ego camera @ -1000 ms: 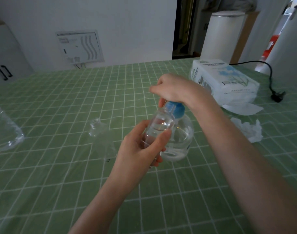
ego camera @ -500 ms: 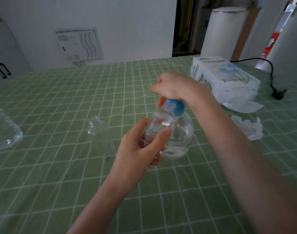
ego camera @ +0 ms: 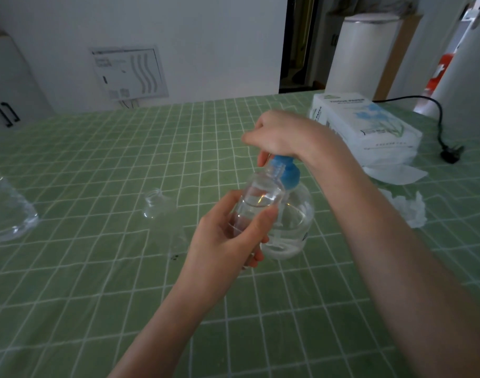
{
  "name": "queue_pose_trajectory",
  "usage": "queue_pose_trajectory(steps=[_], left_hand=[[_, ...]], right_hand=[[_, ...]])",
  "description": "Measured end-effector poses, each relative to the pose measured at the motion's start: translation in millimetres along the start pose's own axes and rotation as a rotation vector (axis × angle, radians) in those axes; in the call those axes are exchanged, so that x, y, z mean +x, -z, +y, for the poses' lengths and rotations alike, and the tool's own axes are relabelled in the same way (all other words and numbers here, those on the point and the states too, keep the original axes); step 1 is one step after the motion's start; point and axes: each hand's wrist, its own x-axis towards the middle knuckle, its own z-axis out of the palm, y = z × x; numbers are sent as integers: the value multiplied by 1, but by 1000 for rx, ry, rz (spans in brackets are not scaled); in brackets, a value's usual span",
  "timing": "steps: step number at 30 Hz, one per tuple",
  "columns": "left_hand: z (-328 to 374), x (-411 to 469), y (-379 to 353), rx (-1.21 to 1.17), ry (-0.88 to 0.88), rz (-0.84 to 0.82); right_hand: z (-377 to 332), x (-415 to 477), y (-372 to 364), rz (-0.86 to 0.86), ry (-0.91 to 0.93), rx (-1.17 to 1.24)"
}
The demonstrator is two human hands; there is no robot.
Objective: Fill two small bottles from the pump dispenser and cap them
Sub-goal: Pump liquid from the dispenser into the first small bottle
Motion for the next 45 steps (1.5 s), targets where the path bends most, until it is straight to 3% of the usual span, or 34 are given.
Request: queue_pose_trajectory(steps=[45], left_hand=[[-1,-1,-1,-15,3,13]], right_hand=[[-2,-4,-1,1,-15,-8]])
